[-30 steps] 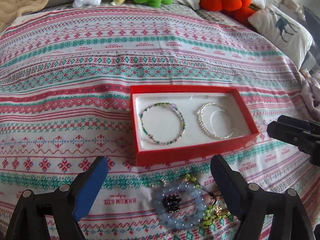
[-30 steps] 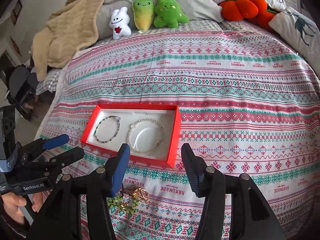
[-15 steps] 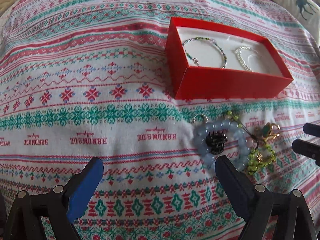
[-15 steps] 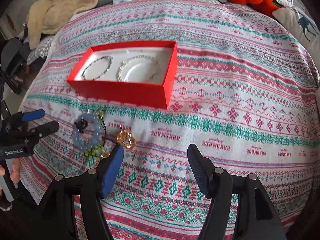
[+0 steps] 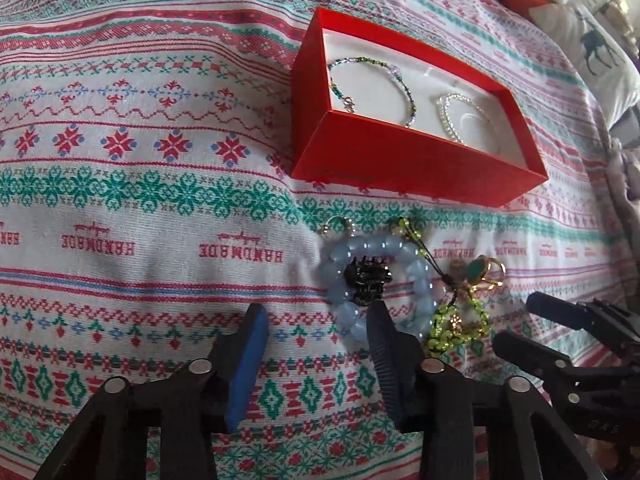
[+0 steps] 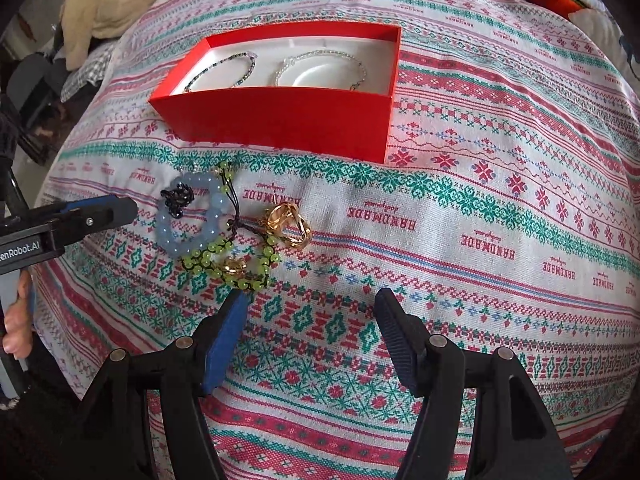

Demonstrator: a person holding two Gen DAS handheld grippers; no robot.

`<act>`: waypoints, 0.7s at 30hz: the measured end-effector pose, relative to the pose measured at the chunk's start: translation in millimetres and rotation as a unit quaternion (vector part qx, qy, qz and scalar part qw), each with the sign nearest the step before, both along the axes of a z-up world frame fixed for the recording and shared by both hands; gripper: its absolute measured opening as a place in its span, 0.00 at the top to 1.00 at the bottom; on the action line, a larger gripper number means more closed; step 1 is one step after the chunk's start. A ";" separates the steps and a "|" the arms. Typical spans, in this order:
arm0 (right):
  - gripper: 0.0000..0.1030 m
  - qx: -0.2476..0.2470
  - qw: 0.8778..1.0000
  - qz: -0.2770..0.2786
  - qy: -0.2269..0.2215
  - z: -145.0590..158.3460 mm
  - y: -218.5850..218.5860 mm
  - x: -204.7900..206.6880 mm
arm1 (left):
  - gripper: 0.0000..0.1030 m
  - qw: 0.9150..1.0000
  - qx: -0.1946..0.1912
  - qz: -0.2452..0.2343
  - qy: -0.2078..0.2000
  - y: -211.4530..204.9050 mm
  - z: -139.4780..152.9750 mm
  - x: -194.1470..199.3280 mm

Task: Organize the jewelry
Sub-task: 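Grasp the light blue bead bracelet with the left tool while the right tool grasps the green beaded strand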

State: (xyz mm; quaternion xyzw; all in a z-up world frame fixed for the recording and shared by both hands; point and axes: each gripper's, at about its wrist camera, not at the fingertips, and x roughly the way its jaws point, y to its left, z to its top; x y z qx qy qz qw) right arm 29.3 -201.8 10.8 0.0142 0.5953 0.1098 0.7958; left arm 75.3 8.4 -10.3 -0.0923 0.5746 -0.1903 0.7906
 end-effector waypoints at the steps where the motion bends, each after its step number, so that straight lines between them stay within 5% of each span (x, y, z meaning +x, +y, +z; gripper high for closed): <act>1: 0.33 0.002 1.000 -0.002 -0.001 0.5 0.6 0.8 | 0.65 1.000 -0.001 -0.004 0.001 -5.2 -0.9 0.4; 8: 0.33 0.014 1.000 -0.010 -0.008 6.0 5.1 6.4 | 0.71 0.999 0.031 -0.022 -0.001 -41.5 -11.7 6.1; 13: 0.34 0.029 0.999 -0.023 -0.007 6.1 4.5 11.5 | 0.84 0.996 0.080 -0.028 -0.023 -55.5 -13.2 7.5; 21: 0.67 0.059 0.997 -0.038 0.018 -3.6 8.3 22.0 | 0.89 0.994 0.095 -0.045 -0.038 -40.1 -11.7 -3.2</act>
